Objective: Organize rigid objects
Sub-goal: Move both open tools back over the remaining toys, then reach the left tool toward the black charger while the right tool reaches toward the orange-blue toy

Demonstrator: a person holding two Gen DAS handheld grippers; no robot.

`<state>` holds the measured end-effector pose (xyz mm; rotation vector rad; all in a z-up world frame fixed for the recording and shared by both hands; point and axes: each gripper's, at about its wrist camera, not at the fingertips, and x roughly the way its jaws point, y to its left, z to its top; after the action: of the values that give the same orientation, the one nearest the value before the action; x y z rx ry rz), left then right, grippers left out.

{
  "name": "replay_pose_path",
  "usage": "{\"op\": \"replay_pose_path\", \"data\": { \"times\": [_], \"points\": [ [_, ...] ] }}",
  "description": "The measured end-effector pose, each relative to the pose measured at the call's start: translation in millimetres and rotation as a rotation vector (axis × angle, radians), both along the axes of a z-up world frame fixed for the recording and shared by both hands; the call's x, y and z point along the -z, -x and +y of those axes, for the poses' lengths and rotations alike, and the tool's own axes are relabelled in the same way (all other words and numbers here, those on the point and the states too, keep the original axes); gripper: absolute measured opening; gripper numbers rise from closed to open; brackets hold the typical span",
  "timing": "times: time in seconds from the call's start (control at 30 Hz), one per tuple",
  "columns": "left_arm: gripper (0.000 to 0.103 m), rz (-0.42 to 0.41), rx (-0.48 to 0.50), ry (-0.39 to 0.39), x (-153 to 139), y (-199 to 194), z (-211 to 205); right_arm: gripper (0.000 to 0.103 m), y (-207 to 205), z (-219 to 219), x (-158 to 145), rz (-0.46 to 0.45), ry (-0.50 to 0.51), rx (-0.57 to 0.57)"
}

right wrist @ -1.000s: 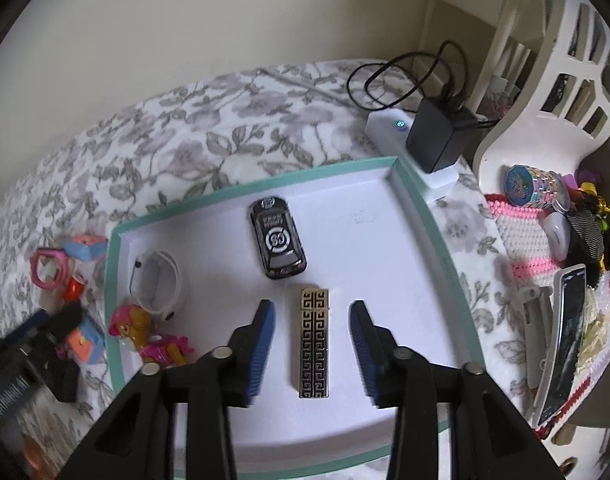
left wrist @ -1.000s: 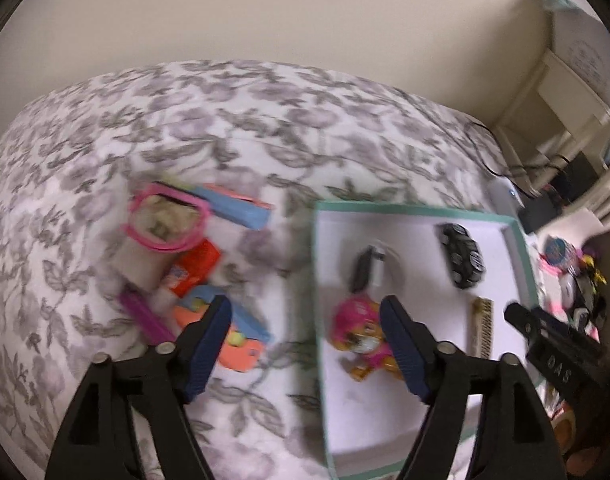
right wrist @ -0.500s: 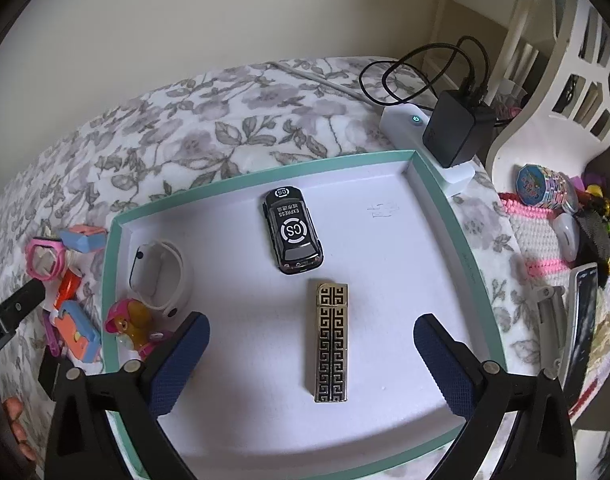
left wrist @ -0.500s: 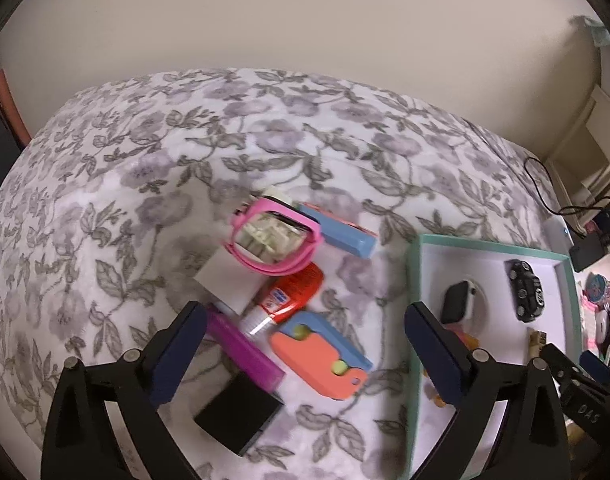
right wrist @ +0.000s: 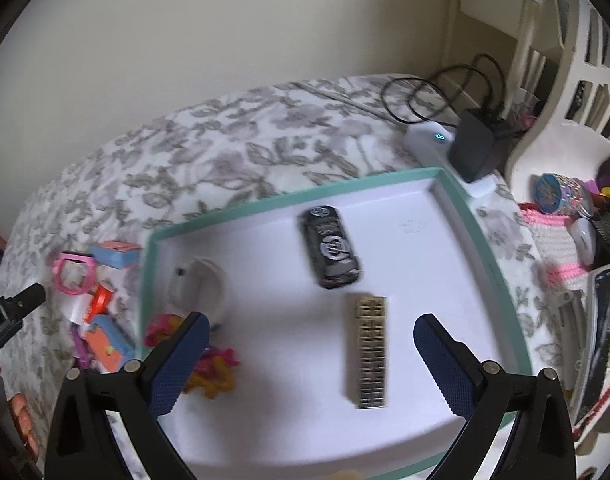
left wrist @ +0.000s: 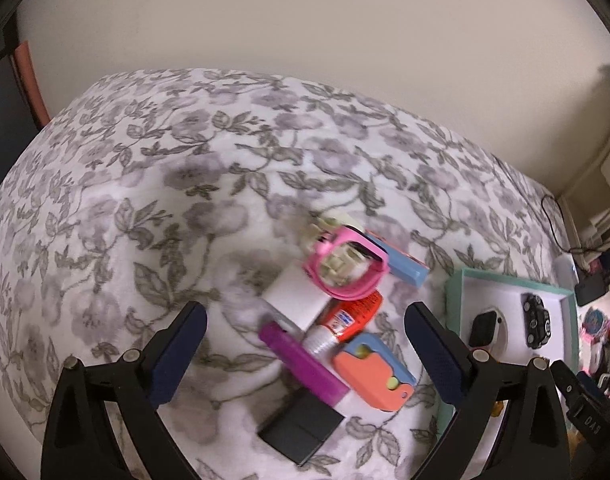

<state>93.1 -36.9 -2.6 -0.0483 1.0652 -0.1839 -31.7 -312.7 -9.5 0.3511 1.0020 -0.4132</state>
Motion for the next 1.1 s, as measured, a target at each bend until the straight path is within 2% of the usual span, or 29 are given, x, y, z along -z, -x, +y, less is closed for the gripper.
{"op": "replay_pose_path", "data": {
  "times": [0.1,0.27,0.5,0.7,0.87,0.9,0.97,1.1],
  "points": [
    [0.099,-0.003,-0.027,0.002,-4.8,-2.5,14.5,0.103,-7.5,19.9,-2.9,-0.036,-0.044,-0.071],
    [0.099,0.002,-0.07,-0.017,-11.3,-4.7,41.9,0.103,-24.2,68.1,-8.7,-0.061,-0.005,-0.205],
    [0.099,0.023,-0.103,-0.051,-16.7,-5.0,69.7,0.103,-40.8,122.2,0.1,-0.032,-0.024,-0.335],
    [0.099,0.105,-0.075,-0.07,-3.1,-1.8,71.9,0.103,-57.4,154.0,16.0,0.023,0.008,-0.398],
    [0.099,0.204,-0.087,-0.033,19.2,-1.5,72.5,0.103,-66.9,166.1,26.1,0.046,0.012,-0.437],
    [0.099,0.222,-0.091,-0.022,23.4,-1.5,72.7,0.102,-69.2,168.7,27.4,0.046,0.017,-0.444],
    [0.099,0.253,-0.108,0.0,31.0,-2.3,74.8,0.092,-71.7,171.1,29.0,0.05,0.022,-0.452],
    [0.099,0.276,-0.142,0.003,38.7,-4.9,79.7,0.086,-77.3,177.4,37.0,0.079,0.047,-0.484]
  ]
}}
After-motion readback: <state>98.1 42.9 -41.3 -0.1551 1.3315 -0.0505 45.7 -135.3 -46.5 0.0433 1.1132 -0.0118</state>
